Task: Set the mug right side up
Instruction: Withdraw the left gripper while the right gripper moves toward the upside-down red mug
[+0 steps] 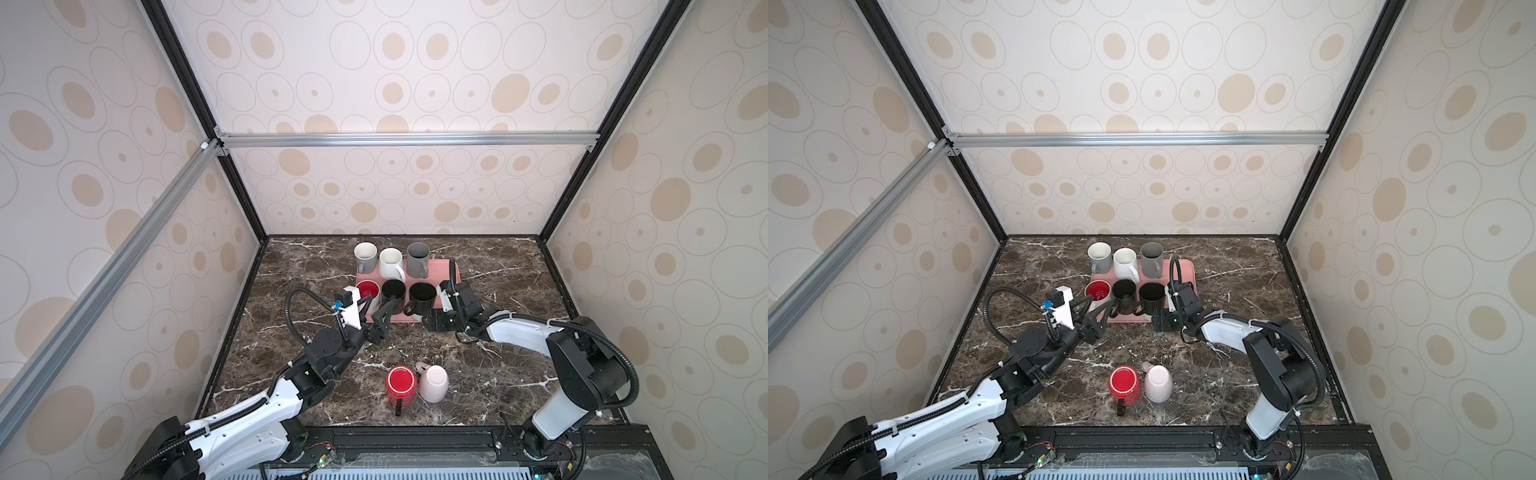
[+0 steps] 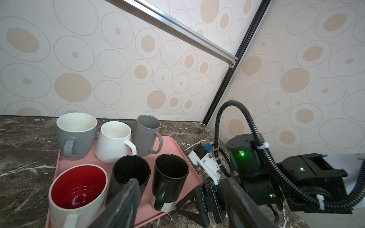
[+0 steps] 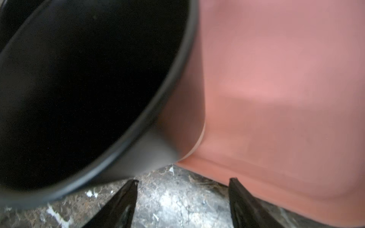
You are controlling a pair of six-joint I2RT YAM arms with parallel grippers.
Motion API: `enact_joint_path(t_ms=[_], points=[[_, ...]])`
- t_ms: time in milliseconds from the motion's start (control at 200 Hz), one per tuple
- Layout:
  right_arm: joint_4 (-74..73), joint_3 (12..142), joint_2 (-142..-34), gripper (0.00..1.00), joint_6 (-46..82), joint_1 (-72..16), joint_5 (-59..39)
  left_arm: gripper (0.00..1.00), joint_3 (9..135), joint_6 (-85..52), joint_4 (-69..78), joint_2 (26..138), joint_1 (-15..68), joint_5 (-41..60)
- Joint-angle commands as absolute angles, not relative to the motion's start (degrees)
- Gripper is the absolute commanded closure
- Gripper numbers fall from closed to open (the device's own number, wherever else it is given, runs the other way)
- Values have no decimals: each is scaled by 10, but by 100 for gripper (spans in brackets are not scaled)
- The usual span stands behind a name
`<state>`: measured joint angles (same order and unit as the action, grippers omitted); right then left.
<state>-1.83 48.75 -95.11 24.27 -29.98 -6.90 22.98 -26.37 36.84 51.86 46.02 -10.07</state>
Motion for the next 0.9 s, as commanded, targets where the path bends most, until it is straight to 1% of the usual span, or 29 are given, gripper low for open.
enact_joint_path(t_ms=[0, 175, 470, 585, 720, 890], points=[[-35, 499, -961, 26, 255, -289, -50, 31, 225, -274, 346, 494, 459, -113], [-35, 509, -968, 25, 256, -283, -51, 30, 217, -275, 339, 481, 458, -122], [-34, 517, -976, 18, 266, -273, -49, 29, 216, -275, 330, 474, 459, -126], [-23, 500, -942, 17, 264, -273, -39, 27, 214, -276, 322, 469, 459, -131], [4, 479, -878, 15, 253, -274, -40, 24, 207, -280, 324, 458, 459, -138], [48, 459, -796, 13, 249, -278, -96, 18, 208, -278, 314, 448, 459, -141]])
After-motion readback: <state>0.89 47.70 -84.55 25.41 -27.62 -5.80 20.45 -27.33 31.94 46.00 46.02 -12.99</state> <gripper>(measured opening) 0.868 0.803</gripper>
